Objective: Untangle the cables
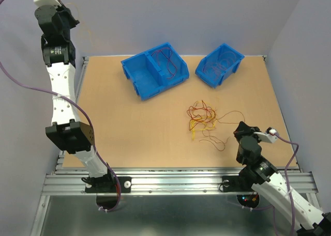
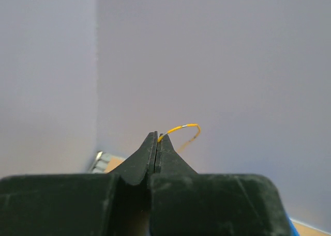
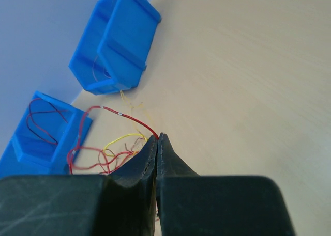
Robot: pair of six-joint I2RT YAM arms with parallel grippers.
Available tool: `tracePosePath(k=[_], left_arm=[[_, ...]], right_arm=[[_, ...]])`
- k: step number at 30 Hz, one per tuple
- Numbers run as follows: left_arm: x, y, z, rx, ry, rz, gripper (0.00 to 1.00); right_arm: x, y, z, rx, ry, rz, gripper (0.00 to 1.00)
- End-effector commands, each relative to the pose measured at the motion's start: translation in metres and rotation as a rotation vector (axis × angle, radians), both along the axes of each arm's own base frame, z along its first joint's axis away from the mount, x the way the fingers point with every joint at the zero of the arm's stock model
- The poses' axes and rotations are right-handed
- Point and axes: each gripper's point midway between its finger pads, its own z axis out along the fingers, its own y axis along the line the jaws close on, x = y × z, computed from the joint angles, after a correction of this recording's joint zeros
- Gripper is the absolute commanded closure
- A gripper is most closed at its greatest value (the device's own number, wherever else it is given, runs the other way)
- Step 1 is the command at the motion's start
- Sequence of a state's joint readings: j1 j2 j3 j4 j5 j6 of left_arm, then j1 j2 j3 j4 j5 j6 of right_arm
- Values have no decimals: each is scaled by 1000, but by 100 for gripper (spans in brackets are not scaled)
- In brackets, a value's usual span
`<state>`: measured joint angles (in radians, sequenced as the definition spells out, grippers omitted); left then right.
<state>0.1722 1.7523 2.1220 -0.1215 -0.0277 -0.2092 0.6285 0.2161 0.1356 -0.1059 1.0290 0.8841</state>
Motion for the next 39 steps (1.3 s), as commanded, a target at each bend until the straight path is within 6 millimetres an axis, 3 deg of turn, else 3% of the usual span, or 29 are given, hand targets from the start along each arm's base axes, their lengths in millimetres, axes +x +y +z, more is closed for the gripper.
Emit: tracePosePath(k=[1, 4, 7, 8, 9, 14, 19, 25, 31, 36, 39], left_arm=[[-13, -99, 47, 69, -196, -413, 100], [-2, -148, 24, 128, -149, -553, 100], [3, -159, 10, 144, -122, -575, 100], [0, -177, 9, 147, -123, -600, 100], [-1, -179, 9, 148, -122, -600, 100], [-24, -192, 29, 195, -175, -572, 100], [-52, -218, 52, 230, -234, -616, 100], [-58, -233, 59, 234, -252, -647, 100], [-24, -236, 12, 235, -142, -644, 100], [17, -237, -47, 241, -23, -630, 100], [27, -240, -70, 238, 20, -643, 100]], right_arm=[[0, -5, 8, -5, 9, -41, 99], [6, 1, 8, -47, 46, -16, 100], [10, 9, 7, -65, 66, 16, 99], [11, 10, 7, -68, 69, 22, 99], [12, 12, 7, -69, 66, 29, 99], [13, 14, 9, -86, 58, 53, 100], [13, 17, 10, -93, 50, 79, 99], [12, 21, 10, -97, 48, 106, 100], [13, 25, 16, -82, 17, 130, 100], [13, 27, 15, -86, 20, 140, 99], [13, 28, 14, -87, 21, 149, 99]])
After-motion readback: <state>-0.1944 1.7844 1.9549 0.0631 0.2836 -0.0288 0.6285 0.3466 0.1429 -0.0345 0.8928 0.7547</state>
